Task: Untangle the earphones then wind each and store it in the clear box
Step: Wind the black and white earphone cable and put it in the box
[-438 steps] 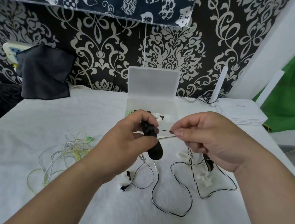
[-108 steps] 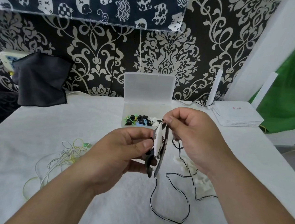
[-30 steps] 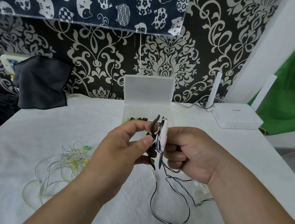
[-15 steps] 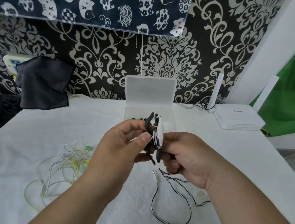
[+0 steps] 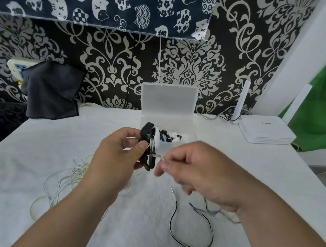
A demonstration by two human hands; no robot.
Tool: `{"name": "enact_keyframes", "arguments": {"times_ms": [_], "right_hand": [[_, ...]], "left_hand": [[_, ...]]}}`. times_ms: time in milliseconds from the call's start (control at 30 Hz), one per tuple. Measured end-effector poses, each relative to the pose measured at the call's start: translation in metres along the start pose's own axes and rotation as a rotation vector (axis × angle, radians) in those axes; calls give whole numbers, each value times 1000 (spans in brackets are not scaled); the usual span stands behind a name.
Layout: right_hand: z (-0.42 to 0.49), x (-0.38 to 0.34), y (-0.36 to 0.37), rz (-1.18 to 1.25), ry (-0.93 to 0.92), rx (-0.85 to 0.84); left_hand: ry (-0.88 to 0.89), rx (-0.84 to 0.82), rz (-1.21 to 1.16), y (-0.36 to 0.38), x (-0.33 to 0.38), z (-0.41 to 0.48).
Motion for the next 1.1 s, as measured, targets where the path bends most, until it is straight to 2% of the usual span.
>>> {"name": "enact_keyframes", "arguments": {"times_ms": [133, 233, 367, 433, 567, 733, 833, 967, 1100], "right_hand": [[-8, -9, -20, -44, -147, 310], [-5, -3, -28, -133, -207, 513], [-1, 6, -37, -102, -174, 630], [5, 14, -37, -49, -87, 580], [15, 26, -27, 11, 82, 364], [19, 27, -6, -121, 167, 123], [15, 24, 0, -116, 176, -26], [6, 12, -5, -84, 72, -53], [-2, 0, -15, 23, -93, 85]], "left_hand": [[32, -142, 128, 5, 5, -4], [41, -284, 119, 12, 10, -10], [18, -372, -3, 20, 17, -18], [-2, -394, -89, 23, 18, -20], [12, -366, -237, 27, 19, -22], [5, -209, -259, 18, 17, -14], [-41, -142, -202, 9, 13, -9], [-44, -103, 20, 4, 4, -6], [-5, -208, 241, 8, 5, -9]]}}
Point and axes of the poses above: each hand's wrist, its own z-axis towards the middle knuckle, its own y-axis out of the palm, x = y × z, the point moved 1 cm from there along z, towards the middle knuckle, and after that the axes turned 12 degrees about y, right-handed, at the moved point
